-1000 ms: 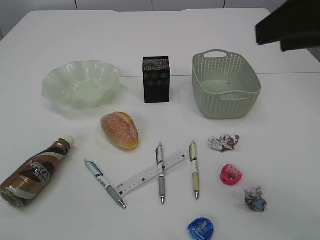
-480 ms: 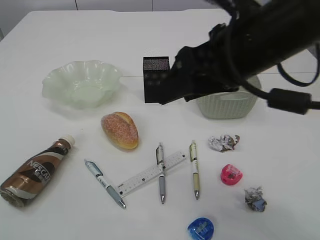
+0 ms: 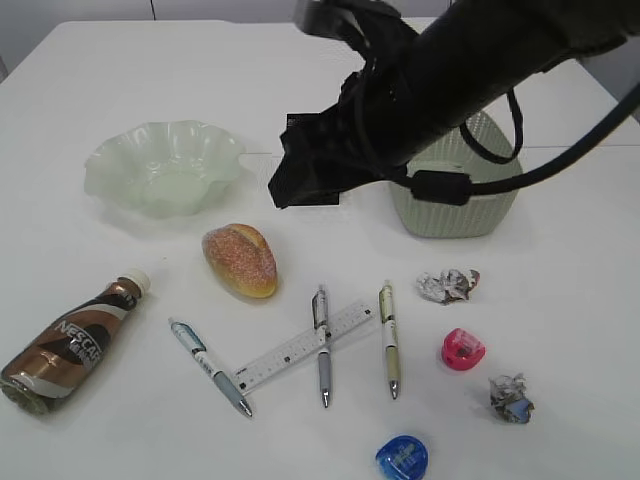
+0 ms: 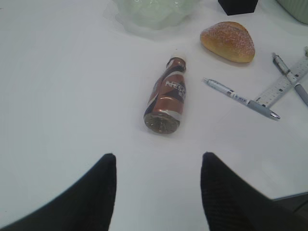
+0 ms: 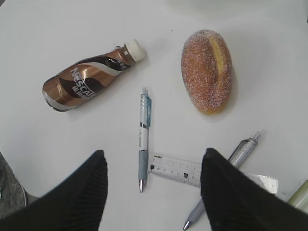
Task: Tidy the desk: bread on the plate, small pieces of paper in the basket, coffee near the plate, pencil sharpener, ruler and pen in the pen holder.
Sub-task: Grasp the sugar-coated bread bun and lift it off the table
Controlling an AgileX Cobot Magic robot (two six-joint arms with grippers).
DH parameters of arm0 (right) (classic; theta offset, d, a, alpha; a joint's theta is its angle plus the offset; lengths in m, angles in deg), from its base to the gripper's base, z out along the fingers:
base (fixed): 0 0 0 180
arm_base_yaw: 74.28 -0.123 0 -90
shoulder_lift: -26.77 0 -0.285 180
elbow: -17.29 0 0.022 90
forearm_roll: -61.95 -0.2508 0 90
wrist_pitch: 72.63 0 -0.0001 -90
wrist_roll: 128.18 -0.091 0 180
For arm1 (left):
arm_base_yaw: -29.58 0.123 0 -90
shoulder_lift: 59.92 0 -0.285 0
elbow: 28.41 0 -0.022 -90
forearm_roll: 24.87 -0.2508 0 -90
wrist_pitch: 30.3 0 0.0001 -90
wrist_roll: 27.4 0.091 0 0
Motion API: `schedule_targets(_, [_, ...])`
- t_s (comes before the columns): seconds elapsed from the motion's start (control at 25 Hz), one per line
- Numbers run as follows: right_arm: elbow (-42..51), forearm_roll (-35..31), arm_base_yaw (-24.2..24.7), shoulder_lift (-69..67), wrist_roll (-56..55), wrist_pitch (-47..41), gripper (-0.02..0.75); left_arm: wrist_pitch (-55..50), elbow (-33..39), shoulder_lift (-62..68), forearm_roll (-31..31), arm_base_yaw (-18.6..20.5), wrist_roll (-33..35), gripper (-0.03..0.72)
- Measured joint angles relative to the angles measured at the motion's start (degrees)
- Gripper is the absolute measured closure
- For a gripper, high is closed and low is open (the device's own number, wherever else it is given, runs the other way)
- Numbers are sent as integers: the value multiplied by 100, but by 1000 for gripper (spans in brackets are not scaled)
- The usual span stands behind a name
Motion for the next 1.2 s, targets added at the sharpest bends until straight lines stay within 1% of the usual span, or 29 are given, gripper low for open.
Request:
schedule_targets(0.2, [-23,26,-13,-270,0,65,258,0,0,0,0,0,0,283])
schedule_targets(0.36, [-428,387,-13,-432,-230,-68,258,0,0,0,0,0,0,283])
schedule_targets(0.48, [-1017,903,-13,-625,-693,-321,258,0,0,0,0,0,0,284])
schedule_targets(0.64, [-1808,1632,-37,-1053,-1290,-945,258,0,0,0,0,-7,0,286])
schedule_targets(0.92, [-2988,2519,-369,-1809,-2011,-1973,258,0,0,0,8,-7,0,286])
schedule_targets(1.04, [-3368,3045,-462,-2077,-2420,-2424,258,0,0,0,8,-7,0,286])
schedule_targets(1.12, [-3527,3330,-480,-2232,-2718,-2475,258,0,0,0,8,-7,0,286])
schedule_targets(1.2, [-3560,3427,-489,-2316,-2868,-2488,258,0,0,0,8,-7,0,286])
